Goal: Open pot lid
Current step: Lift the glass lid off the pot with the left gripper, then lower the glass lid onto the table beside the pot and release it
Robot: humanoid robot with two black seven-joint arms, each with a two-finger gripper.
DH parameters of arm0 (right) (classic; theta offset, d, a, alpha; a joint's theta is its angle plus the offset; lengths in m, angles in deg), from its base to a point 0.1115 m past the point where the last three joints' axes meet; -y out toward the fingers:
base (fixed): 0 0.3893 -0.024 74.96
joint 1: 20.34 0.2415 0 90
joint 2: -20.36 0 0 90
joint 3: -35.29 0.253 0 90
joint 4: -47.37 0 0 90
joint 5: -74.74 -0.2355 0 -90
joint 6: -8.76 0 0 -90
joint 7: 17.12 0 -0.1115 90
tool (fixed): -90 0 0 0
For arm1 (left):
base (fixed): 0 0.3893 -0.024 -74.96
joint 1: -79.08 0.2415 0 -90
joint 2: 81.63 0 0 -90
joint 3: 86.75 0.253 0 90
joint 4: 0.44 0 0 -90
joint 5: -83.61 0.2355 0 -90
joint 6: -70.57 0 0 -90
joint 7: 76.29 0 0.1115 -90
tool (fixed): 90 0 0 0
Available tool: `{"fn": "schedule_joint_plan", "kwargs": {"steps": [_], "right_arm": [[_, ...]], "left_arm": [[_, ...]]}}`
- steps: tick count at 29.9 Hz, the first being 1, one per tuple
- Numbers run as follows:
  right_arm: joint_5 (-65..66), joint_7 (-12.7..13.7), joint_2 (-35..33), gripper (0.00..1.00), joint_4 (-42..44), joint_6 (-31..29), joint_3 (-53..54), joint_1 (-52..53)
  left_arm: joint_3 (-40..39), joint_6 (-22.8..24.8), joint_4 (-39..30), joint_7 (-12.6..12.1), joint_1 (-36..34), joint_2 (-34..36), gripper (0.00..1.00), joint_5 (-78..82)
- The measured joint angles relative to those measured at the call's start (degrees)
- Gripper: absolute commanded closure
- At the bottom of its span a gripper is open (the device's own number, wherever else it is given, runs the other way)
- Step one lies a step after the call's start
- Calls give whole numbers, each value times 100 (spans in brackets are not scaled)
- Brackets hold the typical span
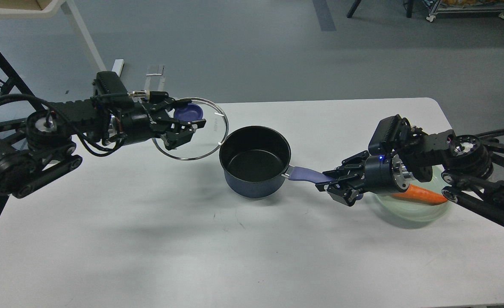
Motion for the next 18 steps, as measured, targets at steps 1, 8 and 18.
{"fn": "schedule_joint_plan", "kwargs": {"steps": [1,8,18], "right_arm": [[0,0,0,67,0,0,0,0],[-4,-2,-37,67,-1,0,0,0],[-7,-1,-69,67,-8,-2,0,0]], "left_arm": [[1,-68,-1,-1,95,111,51,-41],[1,-634,-6,-1,1002,693,50,-220],[8,-865,91,-1,1527,657,46,-562]]}}
